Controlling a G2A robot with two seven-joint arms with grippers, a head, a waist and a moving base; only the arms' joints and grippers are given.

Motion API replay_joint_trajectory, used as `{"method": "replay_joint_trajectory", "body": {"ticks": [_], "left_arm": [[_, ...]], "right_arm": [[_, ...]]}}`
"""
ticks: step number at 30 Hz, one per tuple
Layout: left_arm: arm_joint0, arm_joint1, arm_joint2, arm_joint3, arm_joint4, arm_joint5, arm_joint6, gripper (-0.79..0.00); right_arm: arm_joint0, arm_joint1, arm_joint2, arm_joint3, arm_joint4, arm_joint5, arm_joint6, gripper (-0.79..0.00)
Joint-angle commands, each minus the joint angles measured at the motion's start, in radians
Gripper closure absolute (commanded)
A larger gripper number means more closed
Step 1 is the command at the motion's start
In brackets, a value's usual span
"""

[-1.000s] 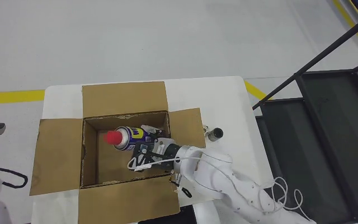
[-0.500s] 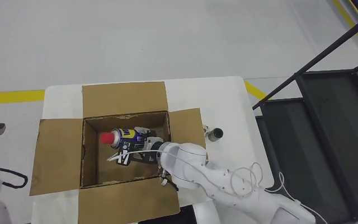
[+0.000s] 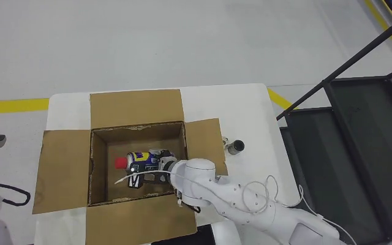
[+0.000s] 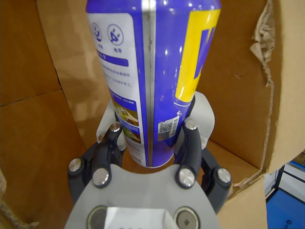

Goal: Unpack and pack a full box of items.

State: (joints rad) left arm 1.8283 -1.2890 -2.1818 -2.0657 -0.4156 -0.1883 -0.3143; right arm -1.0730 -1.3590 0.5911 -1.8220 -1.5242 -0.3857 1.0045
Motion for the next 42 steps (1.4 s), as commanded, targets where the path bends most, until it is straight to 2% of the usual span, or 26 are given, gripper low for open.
{"method": "replay_joint_trajectory", "body": {"ticks": [1, 6, 9, 10, 12, 14, 16, 21, 24, 33, 39, 41, 42], "left_arm": [[0.000, 0.000, 0.000, 0.000, 0.000, 0.000, 0.000, -0.785], [0.000, 0.000, 0.000, 0.000, 0.000, 0.000, 0.000, -0.785], [0.000, 0.000, 0.000, 0.000, 0.000, 0.000, 0.000, -0.785], [0.000, 0.000, 0.000, 0.000, 0.000, 0.000, 0.000, -0.785], [0.000, 0.000, 0.000, 0.000, 0.000, 0.000, 0.000, -0.785], [0.000, 0.000, 0.000, 0.000, 0.000, 0.000, 0.000, -0.785], [0.000, 0.000, 0.000, 0.000, 0.000, 0.000, 0.000, -0.785], [0.000, 0.000, 0.000, 0.000, 0.000, 0.000, 0.000, -0.785], [0.000, 0.000, 0.000, 0.000, 0.000, 0.000, 0.000, -0.785], [0.000, 0.000, 0.000, 0.000, 0.000, 0.000, 0.000, -0.785], [0.000, 0.000, 0.000, 0.000, 0.000, 0.000, 0.000, -0.785], [0.000, 0.000, 0.000, 0.000, 0.000, 0.000, 0.000, -0.785], [0.000, 0.000, 0.000, 0.000, 0.000, 0.000, 0.000, -0.785]], "right_arm": [[0.009, -0.005, -0.007, 0.012, 0.000, -0.002, 0.021, 0.000], [0.030, -0.022, -0.035, 0.043, 0.013, -0.019, 0.069, 0.000], [0.043, -0.033, -0.054, 0.064, 0.016, -0.026, 0.095, -0.049], [0.046, -0.036, -0.058, 0.072, 0.018, -0.027, 0.103, -0.111], [0.052, -0.041, -0.065, 0.084, 0.020, -0.030, 0.113, -0.145], [0.058, -0.048, -0.070, 0.099, 0.023, -0.026, 0.117, -0.215], [0.062, -0.053, -0.073, 0.106, 0.024, -0.025, 0.118, -0.366], [0.072, -0.067, -0.075, 0.119, 0.048, -0.017, 0.121, -0.520], [0.072, -0.071, -0.063, 0.123, 0.085, -0.020, 0.124, -0.573], [0.062, -0.065, 0.017, 0.095, 0.242, -0.057, 0.158, -0.613], [0.047, -0.056, 0.100, 0.052, 0.378, -0.050, 0.136, -0.548], [0.042, -0.052, 0.135, 0.041, 0.415, -0.035, 0.096, -0.462], [0.038, -0.051, 0.149, 0.041, 0.430, -0.027, 0.075, -0.443]]}}
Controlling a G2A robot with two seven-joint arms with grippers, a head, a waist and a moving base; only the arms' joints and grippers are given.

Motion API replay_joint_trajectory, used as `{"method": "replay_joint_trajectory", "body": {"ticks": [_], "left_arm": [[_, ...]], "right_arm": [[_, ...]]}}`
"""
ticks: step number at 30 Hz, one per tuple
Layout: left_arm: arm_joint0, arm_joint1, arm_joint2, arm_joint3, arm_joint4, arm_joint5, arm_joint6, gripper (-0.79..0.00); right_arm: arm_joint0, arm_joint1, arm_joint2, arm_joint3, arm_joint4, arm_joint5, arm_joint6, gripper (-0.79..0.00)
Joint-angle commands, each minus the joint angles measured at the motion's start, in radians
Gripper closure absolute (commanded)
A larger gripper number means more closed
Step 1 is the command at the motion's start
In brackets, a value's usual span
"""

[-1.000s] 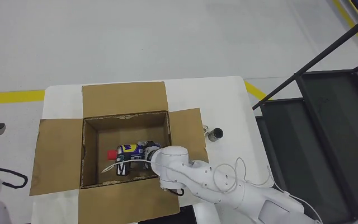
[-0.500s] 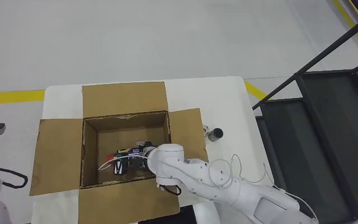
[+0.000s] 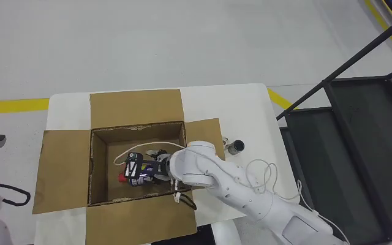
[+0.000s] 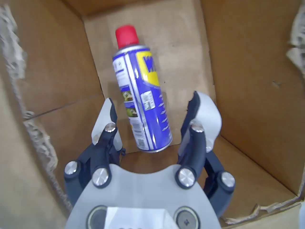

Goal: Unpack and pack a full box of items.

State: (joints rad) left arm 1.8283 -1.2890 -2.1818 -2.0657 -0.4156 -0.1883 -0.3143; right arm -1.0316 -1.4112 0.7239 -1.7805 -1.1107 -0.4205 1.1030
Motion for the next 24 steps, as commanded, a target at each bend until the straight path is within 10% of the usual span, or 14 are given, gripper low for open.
{"method": "replay_joint_trajectory", "body": {"ticks": [1, 11, 24], "left_arm": [[0.000, 0.000, 0.000, 0.000, 0.000, 0.000, 0.000, -0.785], [0.000, 0.000, 0.000, 0.000, 0.000, 0.000, 0.000, -0.785], [0.000, 0.000, 0.000, 0.000, 0.000, 0.000, 0.000, -0.785]], "right_arm": [[-0.007, 0.002, 0.024, 0.001, 0.026, 0.012, -0.034, -0.372], [-0.050, 0.019, 0.058, 0.036, -0.111, 0.035, -0.200, 0.000], [-0.102, 0.023, -0.002, 0.129, -0.258, 0.030, -0.279, 0.000]]}}
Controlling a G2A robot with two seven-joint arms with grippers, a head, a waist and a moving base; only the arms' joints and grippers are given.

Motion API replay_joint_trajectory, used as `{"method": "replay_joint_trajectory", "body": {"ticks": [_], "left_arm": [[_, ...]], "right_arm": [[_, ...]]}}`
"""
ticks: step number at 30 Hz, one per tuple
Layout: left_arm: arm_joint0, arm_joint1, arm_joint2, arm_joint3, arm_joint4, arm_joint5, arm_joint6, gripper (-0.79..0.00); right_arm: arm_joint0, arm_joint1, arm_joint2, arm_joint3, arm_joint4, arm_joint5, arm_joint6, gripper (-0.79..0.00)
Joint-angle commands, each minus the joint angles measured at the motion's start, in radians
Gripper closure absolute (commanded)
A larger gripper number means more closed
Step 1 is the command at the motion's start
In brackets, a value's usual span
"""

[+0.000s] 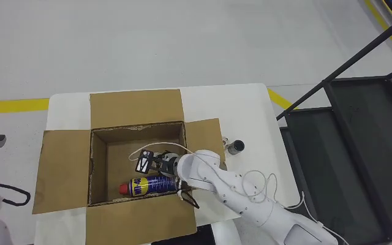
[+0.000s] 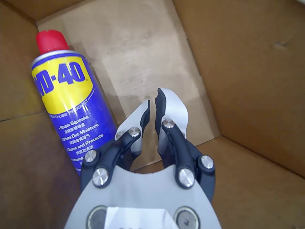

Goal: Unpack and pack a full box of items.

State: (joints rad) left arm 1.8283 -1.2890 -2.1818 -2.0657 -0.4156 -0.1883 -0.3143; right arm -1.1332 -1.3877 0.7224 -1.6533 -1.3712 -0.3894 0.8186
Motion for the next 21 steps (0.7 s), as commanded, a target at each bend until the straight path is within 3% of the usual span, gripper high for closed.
{"method": "replay_joint_trajectory", "body": {"ticks": [1, 12, 21], "left_arm": [[0.000, 0.000, 0.000, 0.000, 0.000, 0.000, 0.000, -0.785], [0.000, 0.000, 0.000, 0.000, 0.000, 0.000, 0.000, -0.785], [0.000, 0.000, 0.000, 0.000, 0.000, 0.000, 0.000, -0.785]], "right_arm": [[-0.001, 0.000, -0.003, 0.004, 0.008, -0.009, 0.016, -0.003], [0.001, 0.001, 0.041, -0.055, 0.204, -0.043, 0.086, -0.022], [-0.042, 0.027, 0.164, -0.267, 0.374, -0.083, 0.090, -0.022]]}}
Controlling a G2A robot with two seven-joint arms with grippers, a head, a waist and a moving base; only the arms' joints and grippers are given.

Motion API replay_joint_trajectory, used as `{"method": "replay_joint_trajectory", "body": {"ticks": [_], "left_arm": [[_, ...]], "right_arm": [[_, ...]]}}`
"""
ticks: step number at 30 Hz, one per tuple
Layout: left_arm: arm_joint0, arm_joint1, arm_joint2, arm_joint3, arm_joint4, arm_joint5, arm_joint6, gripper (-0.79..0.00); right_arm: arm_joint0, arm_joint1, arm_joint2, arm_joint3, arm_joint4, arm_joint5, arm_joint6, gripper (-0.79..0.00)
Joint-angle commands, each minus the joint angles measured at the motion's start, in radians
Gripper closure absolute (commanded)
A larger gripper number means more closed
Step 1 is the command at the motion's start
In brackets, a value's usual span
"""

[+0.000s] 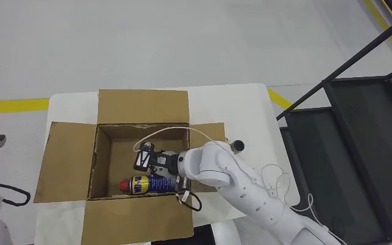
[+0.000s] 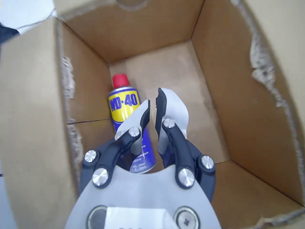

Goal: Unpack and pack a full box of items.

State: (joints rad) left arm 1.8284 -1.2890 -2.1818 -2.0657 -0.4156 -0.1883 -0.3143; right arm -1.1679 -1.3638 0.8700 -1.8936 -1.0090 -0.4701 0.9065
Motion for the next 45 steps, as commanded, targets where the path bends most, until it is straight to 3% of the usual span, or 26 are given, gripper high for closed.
{"method": "replay_joint_trajectory", "body": {"ticks": [1, 5, 7, 10, 16, 21, 31, 37, 45], "left_arm": [[0.000, 0.000, 0.000, 0.000, 0.000, 0.000, 0.000, -0.785], [0.000, 0.000, 0.000, 0.000, 0.000, 0.000, 0.000, -0.785], [0.000, 0.000, 0.000, 0.000, 0.000, 0.000, 0.000, -0.785], [0.000, 0.000, 0.000, 0.000, 0.000, 0.000, 0.000, -0.785], [0.000, 0.000, 0.000, 0.000, 0.000, 0.000, 0.000, -0.785], [0.000, 0.000, 0.000, 0.000, 0.000, 0.000, 0.000, -0.785], [0.000, 0.000, 0.000, 0.000, 0.000, 0.000, 0.000, -0.785], [0.000, 0.000, 0.000, 0.000, 0.000, 0.000, 0.000, -0.785], [0.000, 0.000, 0.000, 0.000, 0.000, 0.000, 0.000, -0.785]], "right_arm": [[-0.022, 0.010, 0.048, -0.069, 0.037, -0.009, 0.002, -0.018], [-0.079, 0.032, 0.168, -0.182, 0.100, -0.025, -0.029, -0.034], [-0.131, 0.045, 0.263, -0.235, 0.148, -0.033, -0.072, -0.006], [-0.195, 0.062, 0.391, -0.279, 0.206, -0.062, -0.133, -0.040], [-0.313, 0.087, 0.629, -0.261, 0.264, -0.130, -0.259, -0.058], [-0.396, 0.101, 0.765, -0.175, 0.260, -0.189, -0.349, -0.163], [-0.491, 0.113, 0.873, -0.007, 0.198, -0.235, -0.540, -0.397], [-0.512, 0.118, 0.885, 0.062, 0.160, -0.245, -0.618, -0.763], [-0.518, 0.120, 0.880, 0.148, 0.066, -0.249, -0.763, -0.785]]}}
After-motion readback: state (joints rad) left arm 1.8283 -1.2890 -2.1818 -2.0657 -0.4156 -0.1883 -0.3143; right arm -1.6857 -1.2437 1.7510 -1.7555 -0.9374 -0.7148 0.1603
